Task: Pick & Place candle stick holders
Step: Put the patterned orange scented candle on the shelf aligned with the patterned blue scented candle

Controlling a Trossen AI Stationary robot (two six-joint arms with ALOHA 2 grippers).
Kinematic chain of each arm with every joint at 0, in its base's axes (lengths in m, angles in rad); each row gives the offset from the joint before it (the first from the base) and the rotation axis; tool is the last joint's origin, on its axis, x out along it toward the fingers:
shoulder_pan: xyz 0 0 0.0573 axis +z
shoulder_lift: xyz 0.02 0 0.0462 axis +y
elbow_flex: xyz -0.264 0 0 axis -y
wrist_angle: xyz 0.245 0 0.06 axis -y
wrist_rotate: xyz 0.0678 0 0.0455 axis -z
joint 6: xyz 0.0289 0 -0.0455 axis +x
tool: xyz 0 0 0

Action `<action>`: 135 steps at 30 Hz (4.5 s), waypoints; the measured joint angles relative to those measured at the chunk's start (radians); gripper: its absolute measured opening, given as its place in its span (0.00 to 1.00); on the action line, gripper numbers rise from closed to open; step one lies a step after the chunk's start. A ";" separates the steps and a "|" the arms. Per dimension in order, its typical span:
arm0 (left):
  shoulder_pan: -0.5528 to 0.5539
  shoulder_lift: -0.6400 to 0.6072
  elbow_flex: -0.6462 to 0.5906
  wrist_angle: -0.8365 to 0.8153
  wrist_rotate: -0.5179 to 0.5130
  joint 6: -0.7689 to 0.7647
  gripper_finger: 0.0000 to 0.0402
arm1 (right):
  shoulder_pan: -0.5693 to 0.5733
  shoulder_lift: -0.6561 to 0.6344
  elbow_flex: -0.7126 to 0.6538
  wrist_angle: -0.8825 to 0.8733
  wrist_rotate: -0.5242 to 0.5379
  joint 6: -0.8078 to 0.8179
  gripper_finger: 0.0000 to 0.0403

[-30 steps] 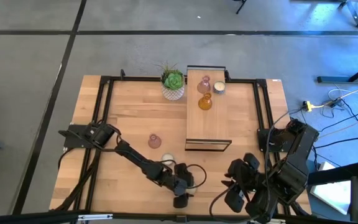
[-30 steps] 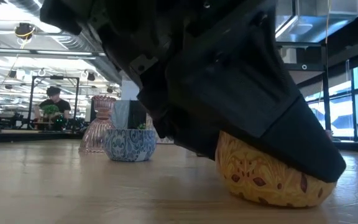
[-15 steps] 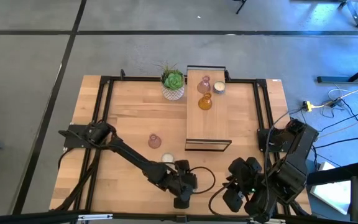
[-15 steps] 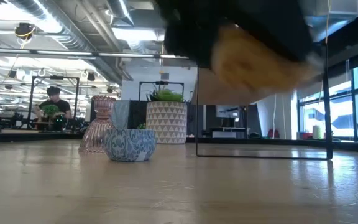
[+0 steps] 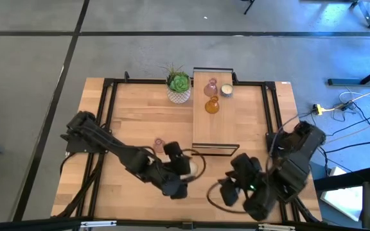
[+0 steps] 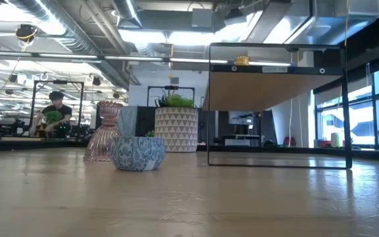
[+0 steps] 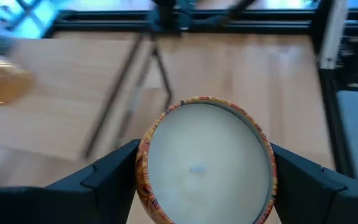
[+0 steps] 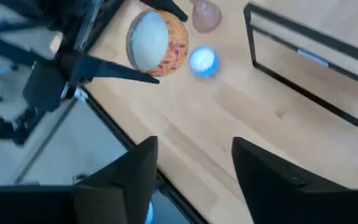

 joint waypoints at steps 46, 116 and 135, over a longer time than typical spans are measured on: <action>-0.018 -0.206 0.000 -0.168 -0.089 0.186 0.73 | -0.405 0.131 0.000 0.672 -0.079 -0.472 0.71; -0.300 -0.355 0.003 -0.612 -0.113 -0.370 0.87 | -0.521 0.134 -0.003 0.838 -0.482 -0.596 0.36; -0.418 -0.363 -0.118 -0.847 -0.312 -0.878 0.87 | -0.381 0.074 -0.315 1.146 -0.523 -0.549 0.36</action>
